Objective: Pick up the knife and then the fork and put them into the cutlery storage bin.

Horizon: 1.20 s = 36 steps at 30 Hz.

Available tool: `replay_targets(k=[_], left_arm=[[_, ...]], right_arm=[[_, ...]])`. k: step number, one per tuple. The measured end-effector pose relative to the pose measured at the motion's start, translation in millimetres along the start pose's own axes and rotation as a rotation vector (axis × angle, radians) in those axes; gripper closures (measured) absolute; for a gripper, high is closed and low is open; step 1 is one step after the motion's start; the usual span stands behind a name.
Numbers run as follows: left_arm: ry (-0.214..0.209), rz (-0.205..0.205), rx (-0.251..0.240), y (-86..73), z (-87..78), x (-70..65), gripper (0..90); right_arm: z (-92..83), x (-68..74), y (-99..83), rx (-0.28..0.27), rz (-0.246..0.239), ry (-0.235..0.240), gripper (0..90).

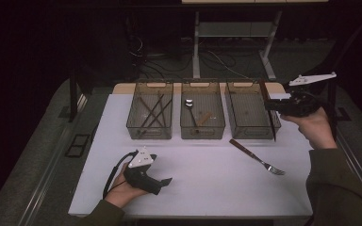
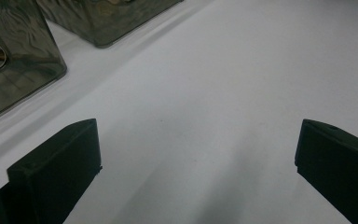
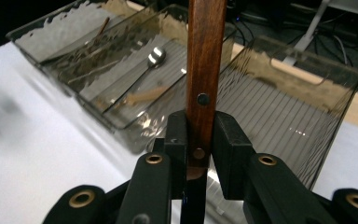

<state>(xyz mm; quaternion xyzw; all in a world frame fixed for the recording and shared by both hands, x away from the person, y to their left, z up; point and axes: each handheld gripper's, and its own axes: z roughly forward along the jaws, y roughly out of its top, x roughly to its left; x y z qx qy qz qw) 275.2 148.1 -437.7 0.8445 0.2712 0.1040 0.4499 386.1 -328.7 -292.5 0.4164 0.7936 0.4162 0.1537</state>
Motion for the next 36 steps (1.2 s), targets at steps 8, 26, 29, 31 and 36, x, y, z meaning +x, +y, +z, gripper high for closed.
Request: replay_targets(k=[8, 26, 29, 31, 36], left_arm=[[-0.003, 0.001, -0.002, -0.5, -2.9, 2.1, 0.0], [0.003, 0.004, -0.009, -0.6, -3.7, 1.8, 0.0], [0.005, 0.003, -0.016, -0.2, -4.3, 1.6, 0.0], [0.004, 0.006, -0.013, -0.3, -4.3, 1.6, 0.0], [0.005, 0.007, -0.015, -0.2, -4.4, 1.5, 0.0]], right_arm=[[-0.1, -11.1, 26.3, -0.038, -0.009, -0.056, 75.6], [52.3, -49.1, 45.2, -0.008, 0.028, -0.131, 75.5], [63.9, -52.2, 38.3, 0.038, 0.034, -0.138, 75.5], [71.2, -53.8, 33.1, 0.086, 0.024, -0.150, 75.5], [86.6, -57.7, 16.6, 0.169, 0.031, -0.150, 75.5]])
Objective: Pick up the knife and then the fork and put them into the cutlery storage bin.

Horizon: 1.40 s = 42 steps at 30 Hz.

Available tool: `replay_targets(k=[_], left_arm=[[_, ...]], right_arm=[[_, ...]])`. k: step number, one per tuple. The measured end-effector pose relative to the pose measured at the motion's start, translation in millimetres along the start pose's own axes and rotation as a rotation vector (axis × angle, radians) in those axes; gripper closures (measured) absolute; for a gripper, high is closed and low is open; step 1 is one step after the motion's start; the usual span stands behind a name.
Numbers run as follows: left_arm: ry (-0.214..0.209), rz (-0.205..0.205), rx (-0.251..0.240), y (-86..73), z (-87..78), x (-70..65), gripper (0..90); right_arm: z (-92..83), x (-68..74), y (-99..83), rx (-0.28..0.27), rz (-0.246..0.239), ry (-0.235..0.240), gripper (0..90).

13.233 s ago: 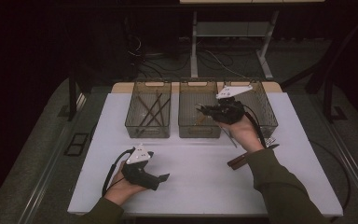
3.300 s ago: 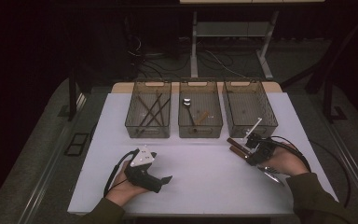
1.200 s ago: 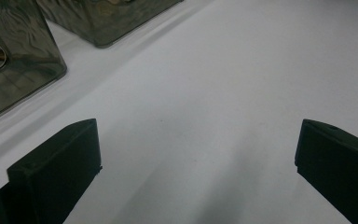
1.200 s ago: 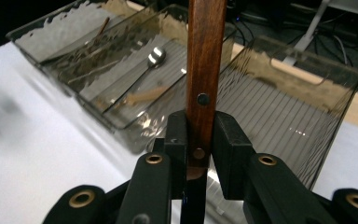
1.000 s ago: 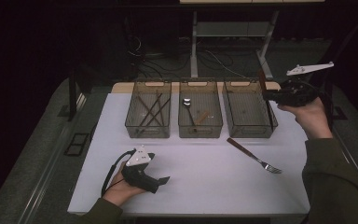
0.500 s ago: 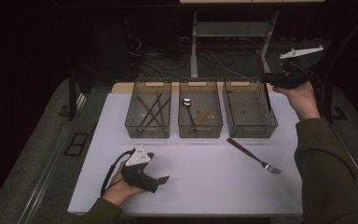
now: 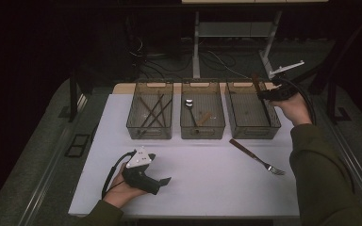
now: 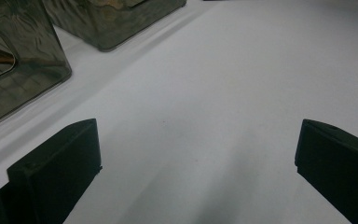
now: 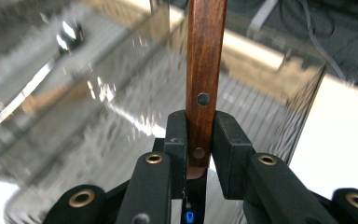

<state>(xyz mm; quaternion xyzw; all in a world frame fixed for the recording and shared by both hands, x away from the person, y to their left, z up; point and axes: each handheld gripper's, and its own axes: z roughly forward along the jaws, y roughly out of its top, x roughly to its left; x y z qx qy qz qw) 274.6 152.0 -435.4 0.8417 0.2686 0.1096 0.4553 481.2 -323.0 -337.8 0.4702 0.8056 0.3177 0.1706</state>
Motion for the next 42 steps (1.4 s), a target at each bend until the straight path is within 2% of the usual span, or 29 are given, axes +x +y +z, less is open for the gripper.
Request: replay_targets(k=[3, 8, 14, 18, 19, 21, 23, 25, 27, 28, 32, 36, 42], left_arm=[[-0.001, 0.000, 0.001, -0.1, 0.6, 0.1, 0.0], [-0.002, -0.002, 0.003, -0.1, 1.1, -0.2, 0.0], [-0.009, 0.000, 0.007, -0.9, 1.5, 1.1, 0.0], [-0.011, 0.001, 0.003, -1.3, 1.2, 1.5, 0.0], [-0.012, -0.002, -0.003, -1.2, 1.0, 1.3, 0.0], [-0.014, -0.001, -0.005, -1.5, 0.0, 2.0, 0.0], [-0.018, -0.006, -0.011, -2.3, -0.4, 3.4, 0.0], [-0.021, -0.013, -0.024, -2.8, -0.7, 5.4, 0.0], [-0.017, -0.018, -0.030, -2.4, -1.0, 6.4, 0.0], [-0.018, -0.021, -0.034, -2.4, -1.0, 6.2, 0.0], [-0.018, -0.028, -0.030, -2.0, 0.8, 3.9, 0.0], [-0.023, -0.024, -0.027, -1.2, 2.5, 2.1, 0.0], [-0.025, -0.013, -0.019, -0.3, 2.3, 1.0, 0.0]], right_arm=[[9.7, -1.9, -7.8, 0.053, -0.001, 0.002, 75.5], [21.1, -3.5, -15.1, 0.107, 0.007, 0.013, 75.4], [33.0, -1.8, -17.8, 0.144, -0.005, 0.014, 75.3], [38.4, -0.9, -18.5, 0.148, -0.005, 0.007, 74.3], [39.6, -0.7, -18.5, 0.152, -0.008, 0.013, 73.5], [40.3, 0.2, -18.0, 0.143, -0.005, 0.017, 62.3], [37.6, -0.1, -17.1, 0.121, 0.013, 0.045, 57.2], [32.8, 1.3, -15.9, 0.091, 0.008, 0.043, 52.0], [24.7, 2.1, -14.2, 0.062, 0.012, 0.068, 48.5], [20.1, 2.8, -13.5, 0.050, 0.013, 0.065, 47.6], [-0.9, 7.7, -13.4, 0.018, 0.015, 0.093, 46.1], [-19.0, 16.0, -18.1, 0.004, -0.011, 0.107, 45.6], [-40.9, 31.4, -35.7, -0.030, -0.042, 0.134, 44.6]])
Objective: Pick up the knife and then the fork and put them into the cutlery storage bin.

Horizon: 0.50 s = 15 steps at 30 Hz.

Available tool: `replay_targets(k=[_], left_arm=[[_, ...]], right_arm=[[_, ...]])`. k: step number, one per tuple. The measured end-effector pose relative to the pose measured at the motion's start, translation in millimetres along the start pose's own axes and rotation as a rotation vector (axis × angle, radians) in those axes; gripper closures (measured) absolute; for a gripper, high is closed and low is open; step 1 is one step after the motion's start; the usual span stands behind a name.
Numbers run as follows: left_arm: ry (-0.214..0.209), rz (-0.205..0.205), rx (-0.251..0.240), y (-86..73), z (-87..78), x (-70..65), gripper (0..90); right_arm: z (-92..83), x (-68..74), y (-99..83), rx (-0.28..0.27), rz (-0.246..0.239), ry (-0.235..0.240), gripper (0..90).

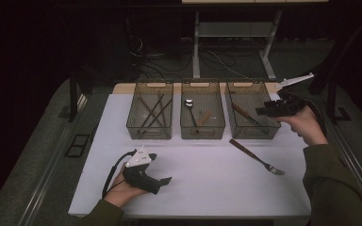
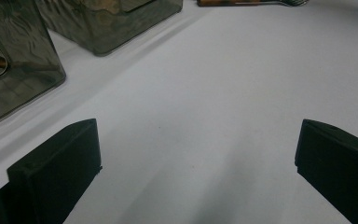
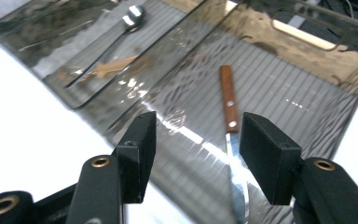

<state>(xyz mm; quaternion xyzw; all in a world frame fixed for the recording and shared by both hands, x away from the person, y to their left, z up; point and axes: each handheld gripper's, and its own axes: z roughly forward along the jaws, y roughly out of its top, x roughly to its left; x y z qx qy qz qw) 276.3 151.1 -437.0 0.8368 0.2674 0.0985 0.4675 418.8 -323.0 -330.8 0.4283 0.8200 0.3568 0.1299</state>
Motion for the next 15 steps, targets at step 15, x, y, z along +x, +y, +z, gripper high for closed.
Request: replay_targets(k=[15], left_arm=[[-0.003, 0.003, 0.002, 0.5, 1.1, -2.1, 0.0]], right_arm=[[-5.0, 38.4, -45.2, 0.071, -0.063, 0.026, 44.5]])
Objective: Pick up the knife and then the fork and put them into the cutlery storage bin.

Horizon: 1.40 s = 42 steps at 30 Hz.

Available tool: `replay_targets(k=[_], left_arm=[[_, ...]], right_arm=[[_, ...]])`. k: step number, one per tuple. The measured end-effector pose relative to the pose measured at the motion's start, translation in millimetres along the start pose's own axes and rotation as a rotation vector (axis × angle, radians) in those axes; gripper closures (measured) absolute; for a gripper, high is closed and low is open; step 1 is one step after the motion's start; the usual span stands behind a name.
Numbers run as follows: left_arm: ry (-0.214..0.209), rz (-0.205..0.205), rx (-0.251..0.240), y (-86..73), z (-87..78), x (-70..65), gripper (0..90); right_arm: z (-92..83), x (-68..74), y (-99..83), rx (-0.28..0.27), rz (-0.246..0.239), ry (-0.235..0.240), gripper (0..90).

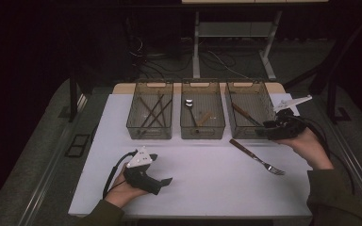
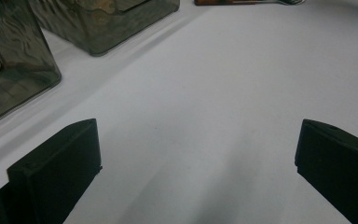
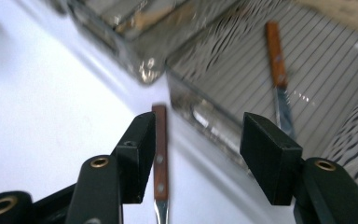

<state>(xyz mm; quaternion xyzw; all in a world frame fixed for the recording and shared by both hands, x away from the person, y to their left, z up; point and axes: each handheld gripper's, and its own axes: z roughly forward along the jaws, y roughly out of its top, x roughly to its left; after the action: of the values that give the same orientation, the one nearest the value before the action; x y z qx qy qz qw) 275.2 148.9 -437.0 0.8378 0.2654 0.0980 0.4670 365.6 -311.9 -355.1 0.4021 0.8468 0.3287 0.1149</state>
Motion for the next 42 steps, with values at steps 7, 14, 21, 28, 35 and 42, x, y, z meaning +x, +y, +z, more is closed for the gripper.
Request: replay_targets(k=[7, 14, 21, 28, 35, 42], left_arm=[[0.000, 0.004, 0.000, 0.0, -0.1, -0.2, 0.0], [0.000, 0.005, 0.000, 0.1, -0.1, -0.2, 0.0], [0.002, 0.006, 0.000, 0.0, 0.0, -0.4, 0.0], [0.001, 0.009, 0.005, -0.1, 0.1, -0.3, 0.0], [0.003, 0.009, 0.006, -0.1, 0.0, -0.2, 0.0], [0.003, 0.007, 0.004, -0.1, 0.0, -0.1, 0.0]], right_arm=[[15.4, 8.9, -7.9, 0.122, -0.038, 0.002, 47.0], [29.1, 13.6, -10.2, 0.208, -0.059, 0.031, 50.9], [44.5, 18.2, -11.6, 0.291, -0.084, 0.054, 56.1], [58.8, 22.2, -14.3, 0.355, -0.106, 0.064, 62.6], [69.5, 26.2, -15.2, 0.407, -0.126, 0.055, 66.9], [76.7, 27.4, -16.3, 0.452, -0.146, 0.027, 70.3]])
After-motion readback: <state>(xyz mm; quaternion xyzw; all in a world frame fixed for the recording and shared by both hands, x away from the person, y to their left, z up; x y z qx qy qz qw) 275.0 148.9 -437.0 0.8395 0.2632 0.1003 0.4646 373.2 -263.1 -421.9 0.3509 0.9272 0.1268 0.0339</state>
